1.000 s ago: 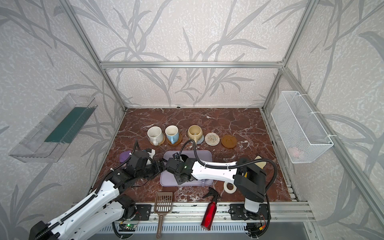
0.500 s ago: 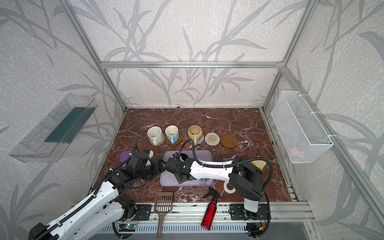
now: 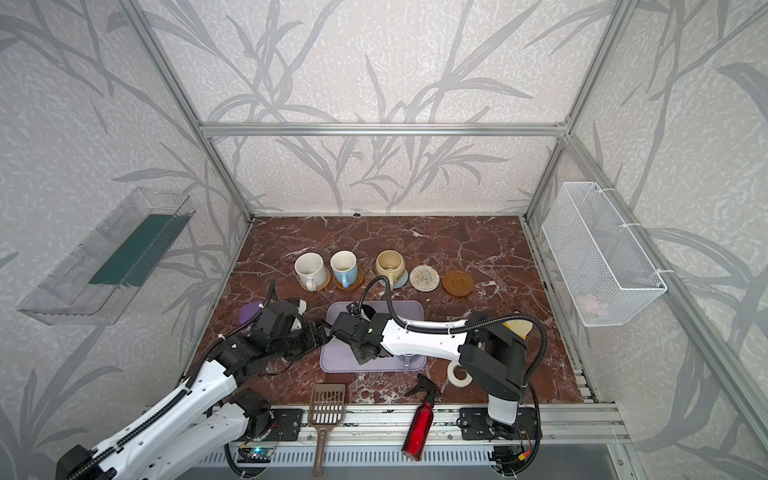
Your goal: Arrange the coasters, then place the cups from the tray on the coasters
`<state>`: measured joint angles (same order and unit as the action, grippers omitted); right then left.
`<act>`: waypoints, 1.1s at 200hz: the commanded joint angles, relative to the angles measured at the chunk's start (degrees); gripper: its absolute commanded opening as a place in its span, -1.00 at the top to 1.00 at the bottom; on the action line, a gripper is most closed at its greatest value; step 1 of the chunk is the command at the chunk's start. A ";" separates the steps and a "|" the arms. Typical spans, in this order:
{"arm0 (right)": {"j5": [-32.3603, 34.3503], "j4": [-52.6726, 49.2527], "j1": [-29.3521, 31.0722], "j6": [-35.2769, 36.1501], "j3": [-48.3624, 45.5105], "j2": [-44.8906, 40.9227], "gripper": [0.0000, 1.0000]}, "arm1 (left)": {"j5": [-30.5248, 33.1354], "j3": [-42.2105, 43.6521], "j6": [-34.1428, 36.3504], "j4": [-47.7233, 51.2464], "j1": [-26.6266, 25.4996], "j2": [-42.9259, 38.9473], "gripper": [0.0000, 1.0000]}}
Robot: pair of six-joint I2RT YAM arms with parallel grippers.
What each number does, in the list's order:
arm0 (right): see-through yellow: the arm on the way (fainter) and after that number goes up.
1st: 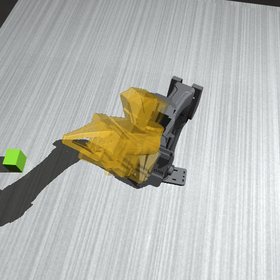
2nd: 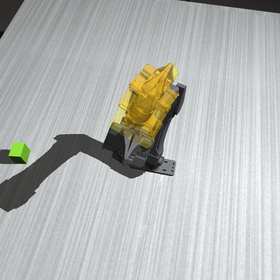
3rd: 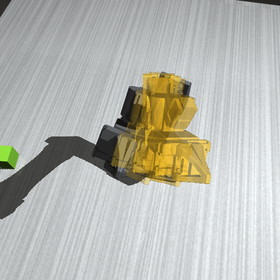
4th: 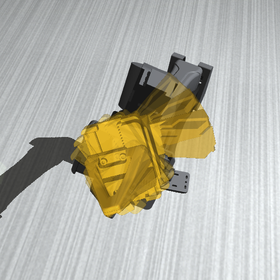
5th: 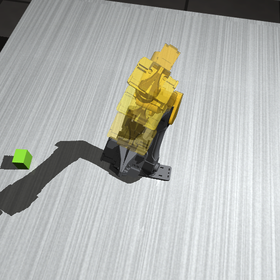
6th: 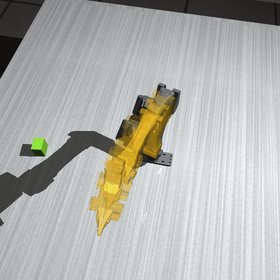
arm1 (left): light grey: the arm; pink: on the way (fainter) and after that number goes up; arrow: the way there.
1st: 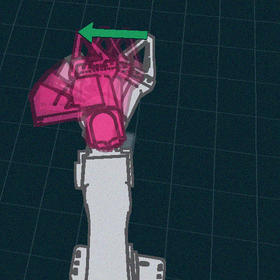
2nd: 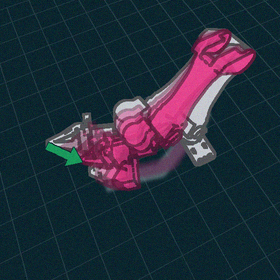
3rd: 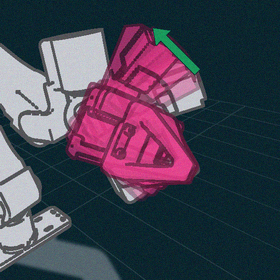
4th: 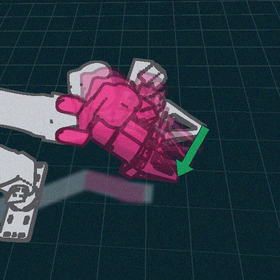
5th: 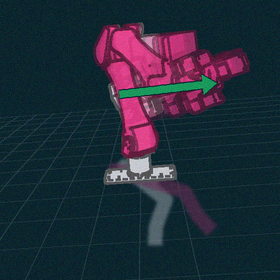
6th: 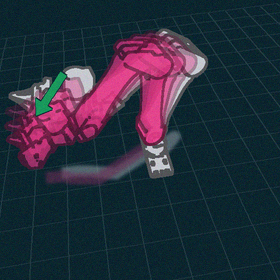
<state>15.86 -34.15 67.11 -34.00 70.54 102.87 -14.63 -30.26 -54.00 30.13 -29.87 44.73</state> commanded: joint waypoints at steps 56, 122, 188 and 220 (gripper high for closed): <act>-1.81 4.08 -0.16 4.02 -1.11 -4.65 0.85 | -0.80 -2.68 2.13 -1.83 0.42 0.76 -0.55; -2.00 6.75 -0.22 4.91 -3.25 -9.01 0.97 | -1.35 -3.44 2.32 -2.83 0.65 0.26 -0.53; 0.11 8.43 -0.17 4.72 -4.17 -11.76 1.00 | -4.94 -2.87 1.65 -7.89 0.82 -4.12 -0.65; 0.43 9.32 -0.28 4.20 -4.93 -13.87 1.00 | -5.92 -3.10 0.52 -9.26 0.84 -5.02 -0.66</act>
<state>13.65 -28.64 67.00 -29.71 65.84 93.67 -18.81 -32.12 -52.51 23.51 -29.43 40.42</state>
